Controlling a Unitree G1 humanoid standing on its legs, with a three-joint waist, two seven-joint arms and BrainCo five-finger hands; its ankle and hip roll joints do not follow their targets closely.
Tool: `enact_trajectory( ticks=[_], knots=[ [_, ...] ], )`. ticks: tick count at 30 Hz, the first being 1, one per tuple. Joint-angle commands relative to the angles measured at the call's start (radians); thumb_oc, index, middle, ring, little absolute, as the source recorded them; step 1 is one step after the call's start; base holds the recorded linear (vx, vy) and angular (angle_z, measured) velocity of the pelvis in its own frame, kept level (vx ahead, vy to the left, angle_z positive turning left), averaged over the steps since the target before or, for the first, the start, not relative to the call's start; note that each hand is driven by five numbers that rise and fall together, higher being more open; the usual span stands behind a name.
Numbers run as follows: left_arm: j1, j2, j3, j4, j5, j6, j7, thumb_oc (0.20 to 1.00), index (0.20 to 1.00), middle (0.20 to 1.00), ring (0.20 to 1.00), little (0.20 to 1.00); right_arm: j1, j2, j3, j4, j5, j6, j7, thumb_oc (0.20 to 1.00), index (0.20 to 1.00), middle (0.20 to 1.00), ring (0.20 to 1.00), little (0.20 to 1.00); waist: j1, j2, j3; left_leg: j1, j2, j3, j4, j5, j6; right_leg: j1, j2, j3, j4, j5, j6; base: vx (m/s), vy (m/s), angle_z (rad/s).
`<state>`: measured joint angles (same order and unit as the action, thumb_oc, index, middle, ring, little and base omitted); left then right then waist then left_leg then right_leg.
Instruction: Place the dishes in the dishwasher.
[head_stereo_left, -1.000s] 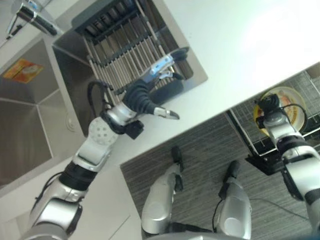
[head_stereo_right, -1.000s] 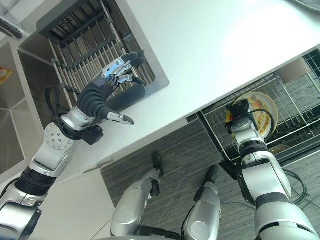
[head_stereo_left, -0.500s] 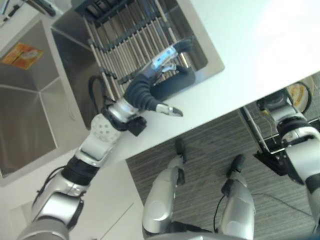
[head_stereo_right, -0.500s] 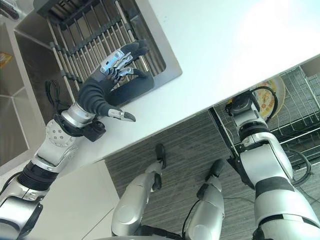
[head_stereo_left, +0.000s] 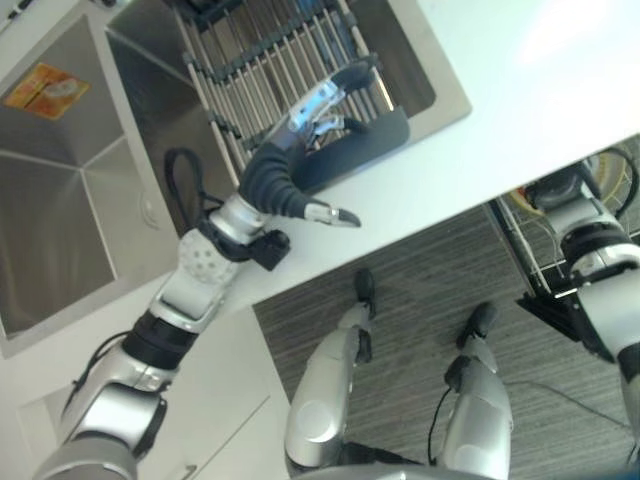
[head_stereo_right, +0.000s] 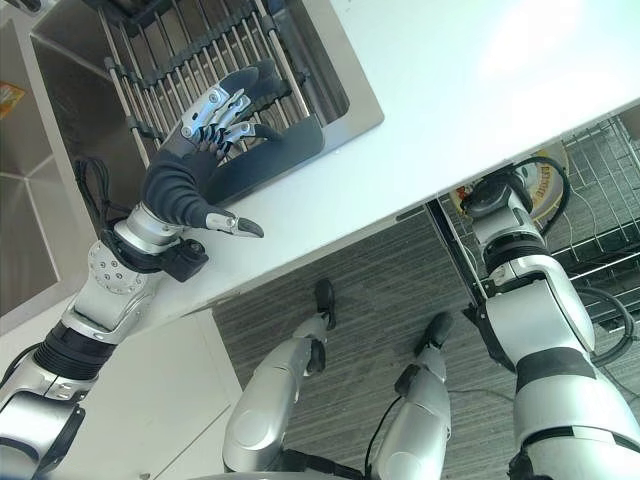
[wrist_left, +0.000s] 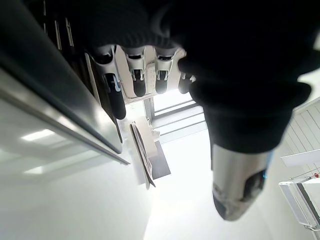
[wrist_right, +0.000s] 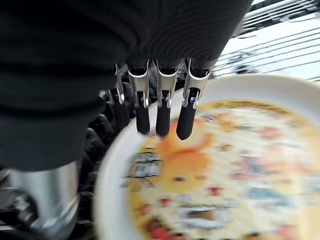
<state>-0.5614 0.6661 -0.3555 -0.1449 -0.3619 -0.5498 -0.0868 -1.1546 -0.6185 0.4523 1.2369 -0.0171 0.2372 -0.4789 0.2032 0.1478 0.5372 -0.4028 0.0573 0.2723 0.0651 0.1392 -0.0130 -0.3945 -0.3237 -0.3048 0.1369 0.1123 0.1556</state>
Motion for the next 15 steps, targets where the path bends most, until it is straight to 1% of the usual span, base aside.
enact_trajectory(
  ticks=[1, 4, 5, 6, 7, 8, 10, 11, 12, 13, 14, 15],
  knots=[
    [-0.006, -0.04, -0.033, -0.007, 0.047, -0.053, 0.047, 1.0, 1.0, 1.0, 1.0, 1.0, -0.051, -0.02, 0.022, 0.022, 0.062, 0.054, -0.099, 1.0, 1.0, 1.0, 1.0, 1.0, 0.035, 0.029, -0.017, -0.047, -0.009, -0.184, -0.046, -0.057, -0.039, -0.071, -0.036, -0.038, 0.073, -0.02, 0.053, -0.02, 0.031, -0.02],
    [-0.013, -0.042, -0.046, -0.001, 0.049, -0.052, 0.069, 1.0, 1.0, 1.0, 1.0, 1.0, -0.042, -0.017, -0.001, 0.038, 0.101, 0.029, -0.138, 1.0, 1.0, 1.0, 1.0, 1.0, 0.034, 0.033, -0.017, -0.043, -0.011, -0.183, -0.053, -0.057, -0.037, -0.067, -0.038, -0.037, 0.068, -0.017, 0.053, -0.03, 0.04, -0.06],
    [-0.014, -0.04, -0.047, 0.0, 0.045, -0.051, 0.071, 1.0, 1.0, 1.0, 1.0, 1.0, -0.041, -0.018, -0.012, 0.036, 0.138, -0.002, -0.161, 1.0, 1.0, 1.0, 1.0, 1.0, 0.033, 0.034, -0.017, -0.038, -0.013, -0.181, -0.057, -0.056, -0.038, -0.062, -0.038, -0.038, 0.064, -0.016, 0.053, -0.03, 0.049, -0.11],
    [-0.007, -0.041, -0.046, -0.002, 0.047, -0.051, 0.073, 1.0, 1.0, 1.0, 1.0, 1.0, -0.036, -0.016, -0.026, 0.028, 0.285, -0.059, -0.186, 1.0, 1.0, 1.0, 1.0, 1.0, 0.032, 0.035, -0.017, -0.032, -0.012, -0.18, -0.061, -0.056, -0.038, -0.056, -0.037, -0.038, 0.06, -0.015, 0.054, -0.03, 0.056, -0.12],
    [-0.003, -0.039, -0.045, -0.006, 0.044, -0.049, 0.077, 1.0, 1.0, 1.0, 1.0, 1.0, -0.031, -0.013, -0.047, 0.021, 0.375, -0.093, -0.185, 1.0, 1.0, 1.0, 1.0, 1.0, 0.03, 0.035, -0.017, -0.027, -0.012, -0.178, -0.062, -0.057, -0.039, -0.052, -0.037, -0.037, 0.058, -0.016, 0.054, -0.01, 0.09, -0.1],
    [0.021, -0.037, -0.017, -0.025, 0.03, -0.035, 0.066, 1.0, 1.0, 1.0, 1.0, 1.0, 0.012, 0.02, -0.15, -0.025, 0.54, -0.203, -0.159, 1.0, 1.0, 1.0, 1.0, 1.0, 0.023, 0.032, -0.017, -0.01, -0.012, -0.169, -0.064, -0.064, -0.039, -0.038, -0.037, -0.032, 0.056, -0.022, 0.054, 0.0, 0.077, -0.07],
    [0.035, -0.037, 0.001, -0.037, 0.032, -0.03, 0.059, 1.0, 1.0, 1.0, 1.0, 1.0, 0.04, 0.035, -0.188, -0.069, 0.511, -0.304, -0.173, 1.0, 1.0, 1.0, 1.0, 1.0, 0.016, 0.027, -0.017, -0.004, -0.011, -0.165, -0.062, -0.068, -0.038, -0.035, -0.035, -0.028, 0.057, -0.027, 0.053, 0.0, 0.035, -0.02],
    [0.051, -0.037, 0.016, -0.046, 0.032, -0.029, 0.055, 1.0, 1.0, 1.0, 1.0, 1.0, 0.059, 0.038, -0.204, -0.116, 0.507, -0.333, -0.168, 1.0, 1.0, 1.0, 1.0, 1.0, 0.011, 0.024, -0.017, 0.001, -0.01, -0.162, -0.062, -0.069, -0.036, -0.034, -0.033, -0.024, 0.059, -0.029, 0.053, 0.0, 0.03, -0.03],
    [0.062, -0.036, 0.027, -0.05, 0.032, -0.032, 0.053, 1.0, 1.0, 1.0, 1.0, 1.0, 0.074, 0.039, -0.221, -0.162, 0.505, -0.349, -0.181, 1.0, 1.0, 1.0, 1.0, 1.0, 0.005, 0.021, -0.017, 0.004, -0.01, -0.159, -0.06, -0.071, -0.034, -0.033, -0.031, -0.02, 0.061, -0.032, 0.052, 0.01, 0.045, -0.02],
    [0.098, -0.042, 0.053, -0.073, 0.046, -0.027, 0.052, 1.0, 1.0, 1.0, 1.0, 1.0, 0.124, 0.039, -0.266, -0.275, 0.463, -0.365, -0.192, 1.0, 1.0, 1.0, 1.0, 1.0, -0.006, 0.014, -0.017, 0.008, -0.01, -0.157, -0.054, -0.075, -0.032, -0.032, -0.029, -0.011, 0.068, -0.037, 0.05, 0.01, 0.044, 0.0],
    [0.108, -0.044, 0.059, -0.077, 0.048, -0.028, 0.052, 1.0, 1.0, 1.0, 1.0, 1.0, 0.138, 0.041, -0.278, -0.311, 0.465, -0.361, -0.199, 1.0, 1.0, 1.0, 1.0, 1.0, -0.009, 0.013, -0.017, 0.011, -0.009, -0.155, -0.053, -0.076, -0.031, -0.032, -0.028, -0.009, 0.069, -0.038, 0.05, 0.02, 0.046, -0.01],
    [0.134, -0.05, 0.077, -0.089, 0.06, -0.027, 0.054, 1.0, 1.0, 1.0, 1.0, 1.0, 0.182, 0.044, -0.311, -0.396, 0.452, -0.37, -0.222, 1.0, 1.0, 1.0, 1.0, 1.0, -0.019, 0.008, -0.017, 0.018, -0.009, -0.153, -0.052, -0.081, -0.03, -0.028, -0.025, -0.001, 0.071, -0.042, 0.049, 0.02, 0.038, -0.03]
  ],
)
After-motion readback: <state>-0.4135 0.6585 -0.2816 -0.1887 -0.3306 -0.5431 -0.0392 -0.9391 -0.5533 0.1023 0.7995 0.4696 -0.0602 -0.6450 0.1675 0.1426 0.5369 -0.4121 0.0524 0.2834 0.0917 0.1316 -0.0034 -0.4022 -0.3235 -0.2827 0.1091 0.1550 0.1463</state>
